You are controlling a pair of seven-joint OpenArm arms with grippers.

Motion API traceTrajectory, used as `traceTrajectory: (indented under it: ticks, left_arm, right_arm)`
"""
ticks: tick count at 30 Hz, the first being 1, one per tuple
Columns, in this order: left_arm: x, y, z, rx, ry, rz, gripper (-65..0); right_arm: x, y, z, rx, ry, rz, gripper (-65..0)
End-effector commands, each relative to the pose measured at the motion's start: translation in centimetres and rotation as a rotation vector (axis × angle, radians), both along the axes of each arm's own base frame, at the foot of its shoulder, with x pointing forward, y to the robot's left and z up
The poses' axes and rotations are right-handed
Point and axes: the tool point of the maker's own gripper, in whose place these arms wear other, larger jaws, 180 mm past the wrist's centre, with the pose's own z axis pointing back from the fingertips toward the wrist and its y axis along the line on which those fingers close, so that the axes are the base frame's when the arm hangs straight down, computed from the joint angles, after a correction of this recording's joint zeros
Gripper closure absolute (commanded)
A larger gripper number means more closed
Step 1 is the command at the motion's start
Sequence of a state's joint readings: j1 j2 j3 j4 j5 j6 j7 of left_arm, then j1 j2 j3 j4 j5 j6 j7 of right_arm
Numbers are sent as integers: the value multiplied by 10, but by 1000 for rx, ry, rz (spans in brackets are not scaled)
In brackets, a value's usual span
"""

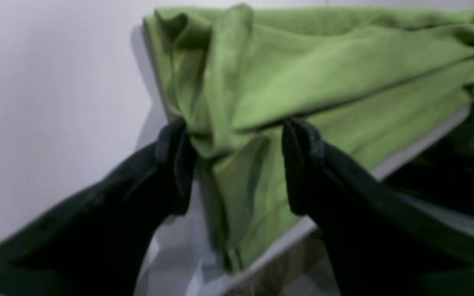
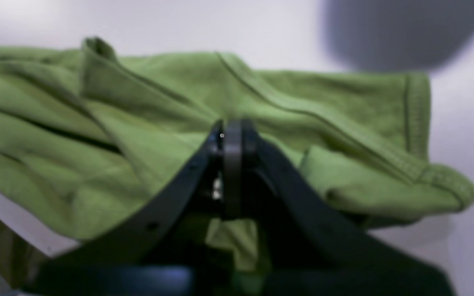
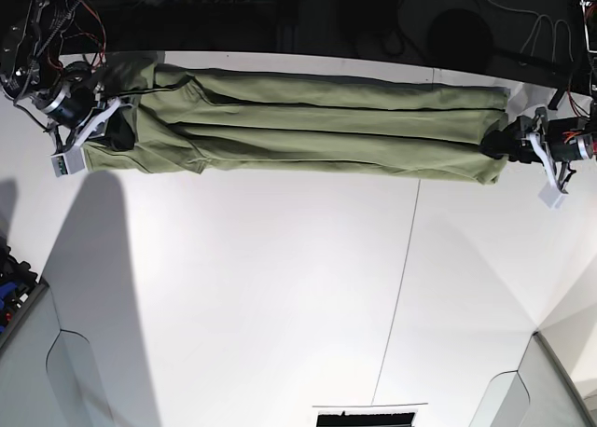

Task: Layout the t-shirt on the table in an organized manner, then fold the t-shirt properly
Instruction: 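Grasp the strip ends with both grippers and tighten the long strip, then fold the strip end with the left gripper toward the right gripper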

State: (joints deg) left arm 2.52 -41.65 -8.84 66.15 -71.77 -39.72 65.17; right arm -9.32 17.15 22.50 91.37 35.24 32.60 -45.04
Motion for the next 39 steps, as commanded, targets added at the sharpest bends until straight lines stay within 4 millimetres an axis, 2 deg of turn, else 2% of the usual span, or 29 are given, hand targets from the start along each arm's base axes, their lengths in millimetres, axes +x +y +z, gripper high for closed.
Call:
traceTrajectory:
  ticks: [1, 7, 8, 9, 12, 14, 17, 22, 24, 26, 34, 39]
  left_arm:
    - [7, 6, 8, 20, -32, 0, -357]
    - [5, -10, -5, -1, -26, -1, -353]
    - [4, -10, -6, 1, -27, 1, -325]
    - [2, -10, -8, 3, -27, 6, -263]
    - [-4, -9, -13, 7, -13, 8, 0]
    - [-7, -6, -16, 32, 0, -1, 0]
    - [-4, 9, -16, 113, 0, -17, 0]
    - [18, 39, 8, 215, -52, -24, 0]
    - [20, 43, 17, 238, -65, -41, 0]
    - [19, 36, 24, 239, -75, -80, 0]
    - [8, -27, 54, 270, -198, -316, 0]
    - [6, -56, 79, 328, -277, -450, 0]
  right_arm:
    - [4, -3, 7, -5, -20, 5, 0]
    - [2, -3, 5, -9, -4, 10, 0]
    - [1, -3, 5, -9, -4, 10, 0]
    - [1, -3, 5, -9, -4, 10, 0]
    - [3, -3, 6, -4, -9, 9, 0]
    - [3, -2, 7, 7, -15, 8, 0]
    - [4, 0, 9, 23, -20, 6, 0]
    - [5, 2, 11, 39, -25, 5, 0]
    - [6, 4, 13, 59, -33, 3, 0]
    - [6, 5, 13, 61, -34, 2, 0]
    - [5, 20, 10, 102, -31, -6, 0]
    - [4, 28, 7, 117, -27, -9, 0]
